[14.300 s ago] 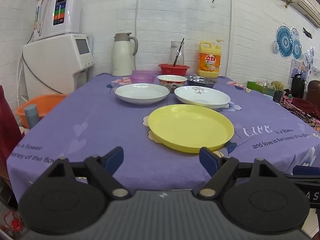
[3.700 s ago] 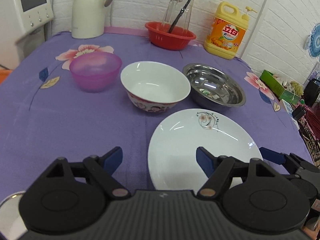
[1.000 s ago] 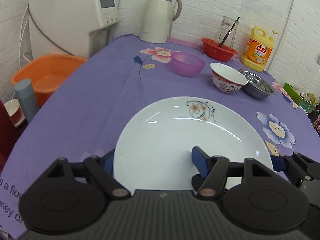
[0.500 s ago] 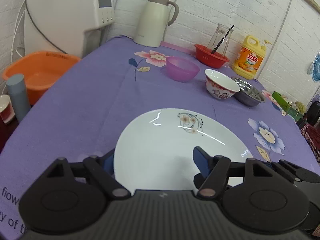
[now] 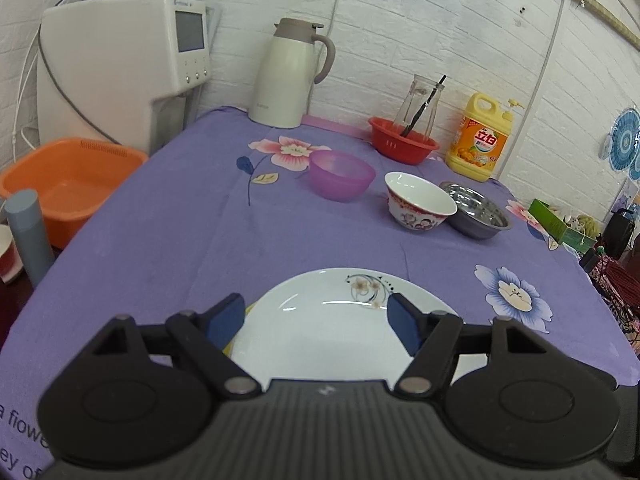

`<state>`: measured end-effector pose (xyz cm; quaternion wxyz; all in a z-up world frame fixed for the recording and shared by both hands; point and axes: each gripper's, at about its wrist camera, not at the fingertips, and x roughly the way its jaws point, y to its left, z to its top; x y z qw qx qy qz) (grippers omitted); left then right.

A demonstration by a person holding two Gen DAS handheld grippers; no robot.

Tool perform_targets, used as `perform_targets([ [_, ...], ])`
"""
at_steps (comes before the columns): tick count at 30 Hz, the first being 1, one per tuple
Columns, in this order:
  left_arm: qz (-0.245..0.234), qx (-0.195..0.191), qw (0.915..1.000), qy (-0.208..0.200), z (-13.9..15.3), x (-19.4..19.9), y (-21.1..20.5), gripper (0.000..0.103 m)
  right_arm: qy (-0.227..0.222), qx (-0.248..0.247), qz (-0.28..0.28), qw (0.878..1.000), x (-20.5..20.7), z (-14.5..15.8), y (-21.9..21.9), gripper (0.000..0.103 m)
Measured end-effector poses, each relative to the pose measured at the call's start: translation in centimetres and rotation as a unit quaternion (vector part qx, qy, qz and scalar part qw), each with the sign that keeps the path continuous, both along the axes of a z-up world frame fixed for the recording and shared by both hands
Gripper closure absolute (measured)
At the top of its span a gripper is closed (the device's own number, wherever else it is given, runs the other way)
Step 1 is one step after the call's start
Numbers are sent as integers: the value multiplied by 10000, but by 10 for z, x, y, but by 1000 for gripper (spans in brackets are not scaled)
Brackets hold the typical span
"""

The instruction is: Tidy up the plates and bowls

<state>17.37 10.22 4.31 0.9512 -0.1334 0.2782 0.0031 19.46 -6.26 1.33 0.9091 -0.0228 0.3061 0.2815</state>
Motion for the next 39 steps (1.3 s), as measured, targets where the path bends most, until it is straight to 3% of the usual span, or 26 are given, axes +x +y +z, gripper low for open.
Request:
perform_targets([
  [2, 10, 14, 10000, -9, 1, 0, 0, 33, -51, -78, 95, 9999, 0, 1, 0, 0],
  [5, 36, 40, 10000, -9, 2, 1, -1, 33, -120, 291, -210, 9993, 3, 8, -20, 0],
  [11, -196, -21, 9998, 7, 7, 13, -15, 31, -101, 338, -546, 9979, 13, 12, -48, 0],
  [14, -388, -3, 9992, -2, 11, 23, -31, 23, -89, 251, -763, 9967, 21, 12, -66, 0],
  [17, -576, -88, 9983, -14, 16, 36, -48, 5, -121, 149, -1044, 9944, 31, 15, -91, 0],
  [24, -1107, 92, 9938, 25, 25, 74, -96, 4, -367, 14, -1675, 9852, 58, 27, -150, 0],
  [32, -1261, 258, 9917, 57, 49, 145, -125, 4, -388, -137, -1881, 9813, 111, 31, -187, 0],
  [39, -1724, 332, 9844, 71, 72, 251, -151, 4, -237, -101, -1864, 9821, 177, 32, -193, 0],
])
